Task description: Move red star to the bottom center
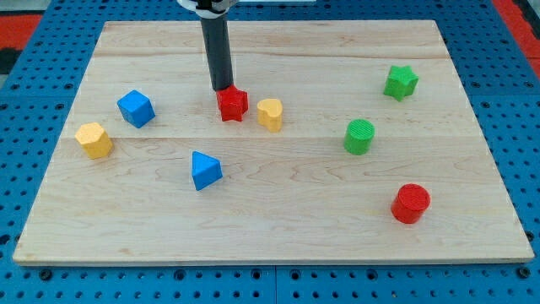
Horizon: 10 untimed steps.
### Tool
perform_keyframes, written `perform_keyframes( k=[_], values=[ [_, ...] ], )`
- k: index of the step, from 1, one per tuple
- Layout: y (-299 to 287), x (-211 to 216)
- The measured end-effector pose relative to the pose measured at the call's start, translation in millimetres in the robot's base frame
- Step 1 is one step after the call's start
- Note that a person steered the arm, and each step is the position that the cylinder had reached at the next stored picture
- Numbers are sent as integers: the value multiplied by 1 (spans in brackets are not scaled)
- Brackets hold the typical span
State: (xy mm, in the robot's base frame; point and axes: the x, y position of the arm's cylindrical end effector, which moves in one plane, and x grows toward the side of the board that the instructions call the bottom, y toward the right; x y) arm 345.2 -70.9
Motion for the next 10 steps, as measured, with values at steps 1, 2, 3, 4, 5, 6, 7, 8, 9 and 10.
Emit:
perform_keyframes(
  k=[1, 2, 3, 4, 5, 6, 7, 8, 9, 10],
  values=[
    [5, 16],
    [5, 30],
    [5, 42],
    [18, 59],
    [31, 69],
    [36, 90],
    [45, 106],
    [55, 125],
    [59, 148],
    [59, 169]
  ],
)
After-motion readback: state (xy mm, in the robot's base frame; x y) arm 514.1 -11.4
